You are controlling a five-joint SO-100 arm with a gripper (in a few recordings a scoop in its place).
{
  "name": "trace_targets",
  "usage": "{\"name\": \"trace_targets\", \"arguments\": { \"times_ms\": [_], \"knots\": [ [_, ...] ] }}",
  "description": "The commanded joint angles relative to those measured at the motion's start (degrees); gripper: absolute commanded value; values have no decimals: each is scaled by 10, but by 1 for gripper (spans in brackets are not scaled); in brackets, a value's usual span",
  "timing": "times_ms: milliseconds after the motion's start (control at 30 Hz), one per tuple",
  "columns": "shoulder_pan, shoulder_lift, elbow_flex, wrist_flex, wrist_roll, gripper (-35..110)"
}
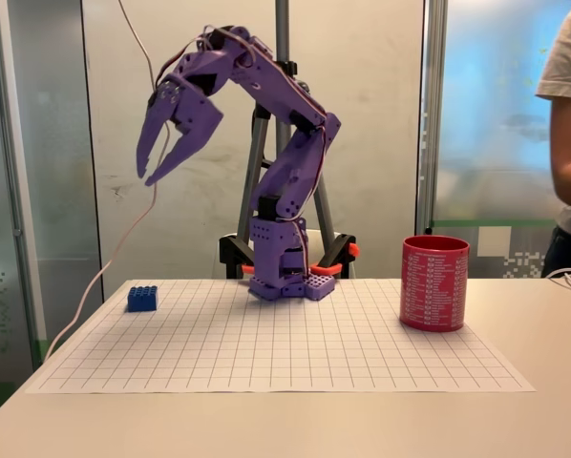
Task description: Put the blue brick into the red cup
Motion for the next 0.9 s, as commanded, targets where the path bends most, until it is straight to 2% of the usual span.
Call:
{"name": "trace_targets", "arguments": {
  "times_ms": [0, 167, 400, 600, 867],
  "knots": [
    [81, 53, 47, -4, 13, 0],
    [142, 109, 184, -4, 10, 0],
    [195, 166, 320, -69, 14, 0],
    [250, 103, 344, -130, 18, 0],
    [239, 2, 325, -146, 48, 0]
  ]
}}
